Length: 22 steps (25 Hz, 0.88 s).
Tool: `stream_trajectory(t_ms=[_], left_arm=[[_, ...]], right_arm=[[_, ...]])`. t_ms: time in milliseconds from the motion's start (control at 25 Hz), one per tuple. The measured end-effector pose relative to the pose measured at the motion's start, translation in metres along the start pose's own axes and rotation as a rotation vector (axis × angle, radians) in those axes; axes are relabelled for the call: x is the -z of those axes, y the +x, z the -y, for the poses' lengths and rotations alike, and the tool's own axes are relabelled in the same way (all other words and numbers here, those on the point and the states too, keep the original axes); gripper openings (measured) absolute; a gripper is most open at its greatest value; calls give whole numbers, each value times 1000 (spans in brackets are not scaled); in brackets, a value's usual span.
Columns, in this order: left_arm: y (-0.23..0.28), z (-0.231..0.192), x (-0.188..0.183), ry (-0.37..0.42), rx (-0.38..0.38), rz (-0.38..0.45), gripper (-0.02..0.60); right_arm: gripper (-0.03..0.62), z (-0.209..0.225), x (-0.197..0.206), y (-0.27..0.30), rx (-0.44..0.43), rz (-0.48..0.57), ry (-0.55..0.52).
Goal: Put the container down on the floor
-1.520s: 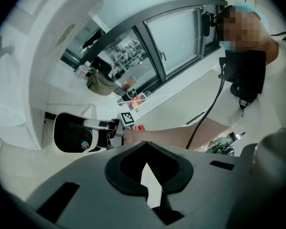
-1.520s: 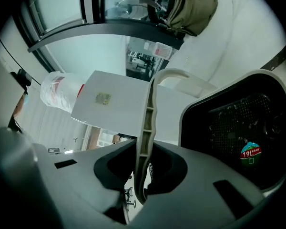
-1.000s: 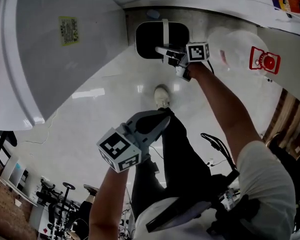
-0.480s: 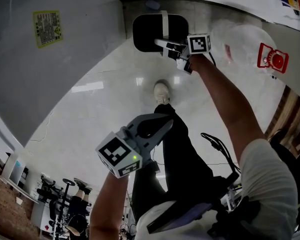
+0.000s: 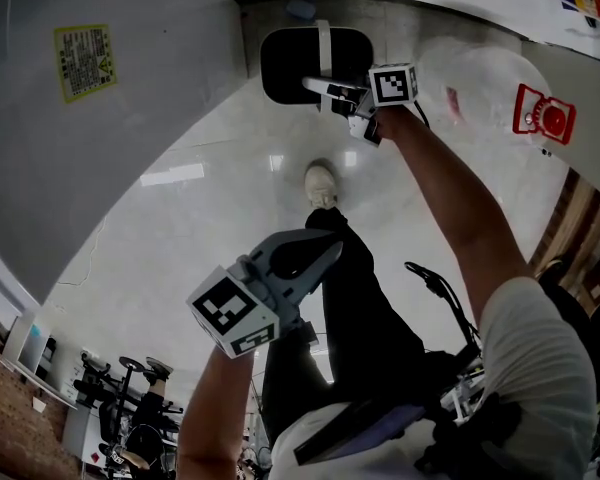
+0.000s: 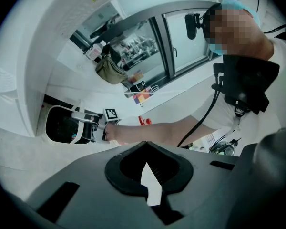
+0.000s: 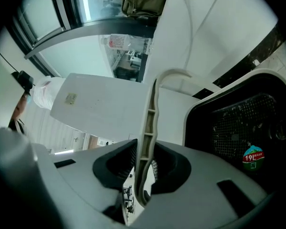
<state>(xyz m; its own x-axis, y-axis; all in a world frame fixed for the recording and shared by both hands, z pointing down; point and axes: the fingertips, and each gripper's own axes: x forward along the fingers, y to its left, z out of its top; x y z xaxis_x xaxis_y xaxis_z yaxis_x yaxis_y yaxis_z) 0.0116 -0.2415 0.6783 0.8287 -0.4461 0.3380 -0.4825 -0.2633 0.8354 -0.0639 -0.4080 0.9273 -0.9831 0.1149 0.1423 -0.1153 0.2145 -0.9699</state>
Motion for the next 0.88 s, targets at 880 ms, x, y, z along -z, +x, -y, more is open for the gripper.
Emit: stream_trajectory(t_ms=[880], left_arm=[[-7, 29, -4, 56, 36, -19, 11]], right_arm=[[233, -5, 10, -59, 182, 11, -11]])
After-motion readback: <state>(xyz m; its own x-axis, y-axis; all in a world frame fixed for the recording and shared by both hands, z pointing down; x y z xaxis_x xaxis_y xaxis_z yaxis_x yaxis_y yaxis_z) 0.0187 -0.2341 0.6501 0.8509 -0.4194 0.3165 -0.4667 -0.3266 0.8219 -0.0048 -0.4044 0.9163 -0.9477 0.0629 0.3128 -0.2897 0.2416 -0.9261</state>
